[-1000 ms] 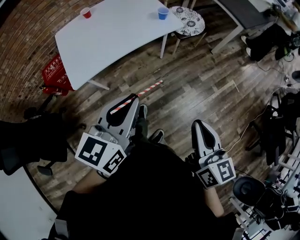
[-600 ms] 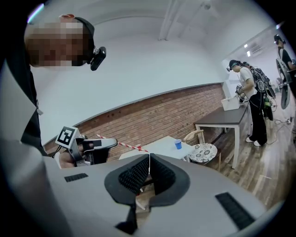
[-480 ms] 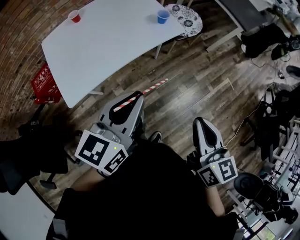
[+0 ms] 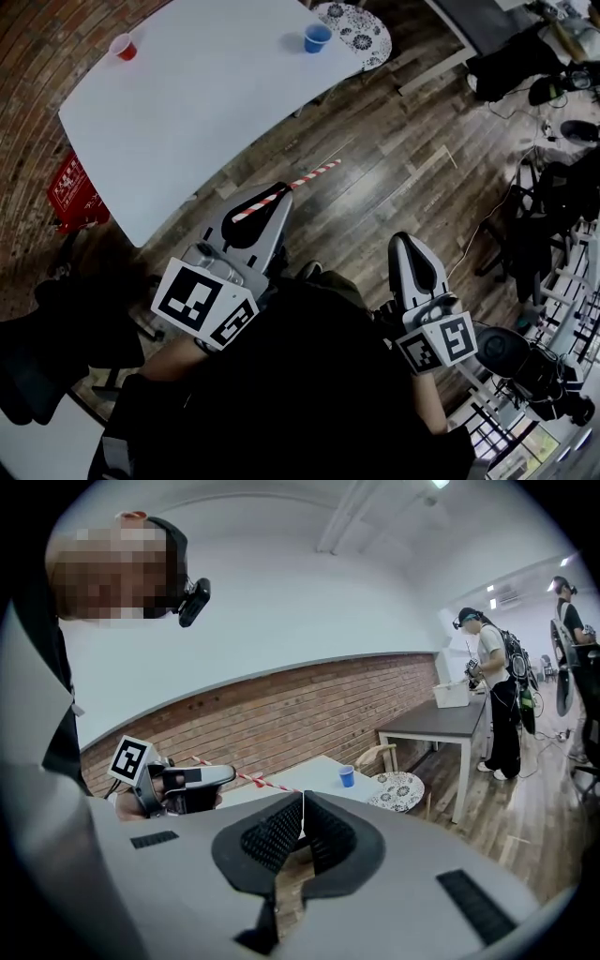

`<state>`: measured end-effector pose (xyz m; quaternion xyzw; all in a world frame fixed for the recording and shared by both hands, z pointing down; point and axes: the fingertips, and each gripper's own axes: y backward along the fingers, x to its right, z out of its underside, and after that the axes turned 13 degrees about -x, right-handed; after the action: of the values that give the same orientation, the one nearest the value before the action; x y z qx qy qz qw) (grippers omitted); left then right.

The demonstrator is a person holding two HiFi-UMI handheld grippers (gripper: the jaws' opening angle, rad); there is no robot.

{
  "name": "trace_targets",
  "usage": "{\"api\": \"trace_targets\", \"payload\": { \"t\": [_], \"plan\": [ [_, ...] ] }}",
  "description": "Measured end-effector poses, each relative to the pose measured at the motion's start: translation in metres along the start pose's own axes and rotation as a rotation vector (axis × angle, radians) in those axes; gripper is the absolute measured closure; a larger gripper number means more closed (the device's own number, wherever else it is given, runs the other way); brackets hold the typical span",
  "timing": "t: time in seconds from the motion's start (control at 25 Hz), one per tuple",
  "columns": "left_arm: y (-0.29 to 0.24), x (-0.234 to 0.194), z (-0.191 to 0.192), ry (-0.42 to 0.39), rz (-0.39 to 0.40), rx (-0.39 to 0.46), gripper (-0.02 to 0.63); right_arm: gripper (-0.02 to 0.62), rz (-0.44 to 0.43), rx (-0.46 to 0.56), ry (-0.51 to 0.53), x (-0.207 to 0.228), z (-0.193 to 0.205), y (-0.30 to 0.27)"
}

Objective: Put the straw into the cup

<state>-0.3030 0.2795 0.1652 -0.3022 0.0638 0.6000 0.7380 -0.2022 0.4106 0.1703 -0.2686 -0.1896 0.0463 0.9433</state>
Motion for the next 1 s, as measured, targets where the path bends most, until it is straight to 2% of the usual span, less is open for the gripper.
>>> {"api": "trace_targets", "payload": {
  "t": [0.32,0.48,0.72,1.0],
  "plan": [
    [-0.014,-0.021,-0.009,0.024,0.019,-0.007,0.568,0.568,0.021,-0.026,0.009,0.005,-0.013,-0.019],
    [-0.027,-0.021,-0.013,0.025,0.020,-0.014,0.568,0.568,0.001,-0.030,0.003,0.013,-0.019,-0.030],
    [-0.045,-0.021,-0.035,0.005,-0.035,0.000,0.568,0.568,-0.069,-0.008,0.020,0.032,-0.045,-0.047],
    [-0.089,-0.013,-0.064,-0.020,-0.110,0.023,0.568,0.568,-0.158,0.027,0.025,0.078,-0.081,-0.063]
  ]
}}
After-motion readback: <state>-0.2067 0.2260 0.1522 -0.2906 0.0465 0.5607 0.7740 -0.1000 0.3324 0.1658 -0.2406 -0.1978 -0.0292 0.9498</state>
